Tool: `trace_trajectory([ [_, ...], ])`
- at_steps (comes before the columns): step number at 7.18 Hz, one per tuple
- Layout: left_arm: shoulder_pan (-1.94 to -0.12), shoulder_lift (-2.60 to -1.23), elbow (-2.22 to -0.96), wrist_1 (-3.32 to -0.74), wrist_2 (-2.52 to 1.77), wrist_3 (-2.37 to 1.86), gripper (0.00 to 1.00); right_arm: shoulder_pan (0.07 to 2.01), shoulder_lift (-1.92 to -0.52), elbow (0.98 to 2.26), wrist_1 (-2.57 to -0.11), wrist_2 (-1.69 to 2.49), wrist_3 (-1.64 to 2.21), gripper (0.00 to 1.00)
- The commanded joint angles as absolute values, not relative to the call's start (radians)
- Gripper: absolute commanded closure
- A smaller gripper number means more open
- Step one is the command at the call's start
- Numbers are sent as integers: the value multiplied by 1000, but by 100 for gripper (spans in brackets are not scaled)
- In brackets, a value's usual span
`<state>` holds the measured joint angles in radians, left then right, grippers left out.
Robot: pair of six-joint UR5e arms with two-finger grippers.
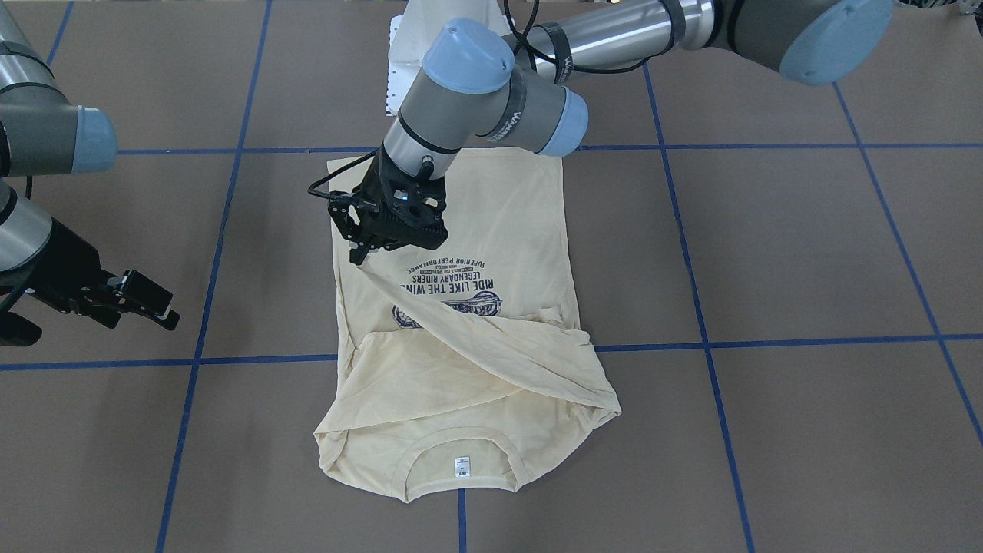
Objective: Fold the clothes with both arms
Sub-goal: 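Grasp the cuff with the left gripper and fold it across the chest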
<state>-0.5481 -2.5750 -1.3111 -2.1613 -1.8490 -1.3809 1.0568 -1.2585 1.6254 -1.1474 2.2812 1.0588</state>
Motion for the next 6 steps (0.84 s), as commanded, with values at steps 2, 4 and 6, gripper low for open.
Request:
trace_trajectory([
  [2, -525, -2595, -1236, -2223, -1830, -1390, 56, 1055, -1266, 1621, -1147, 2276, 1060, 1],
  [4, -525, -2602, -1236, -2226, -1830, -1457, 34, 1052, -1266, 1621, -1149, 2273, 1061, 1],
  [6, -532, -2591, -1259, -2223, -1839, -1479, 22, 1033, -1255, 1634, -1147, 2270, 1087, 0],
])
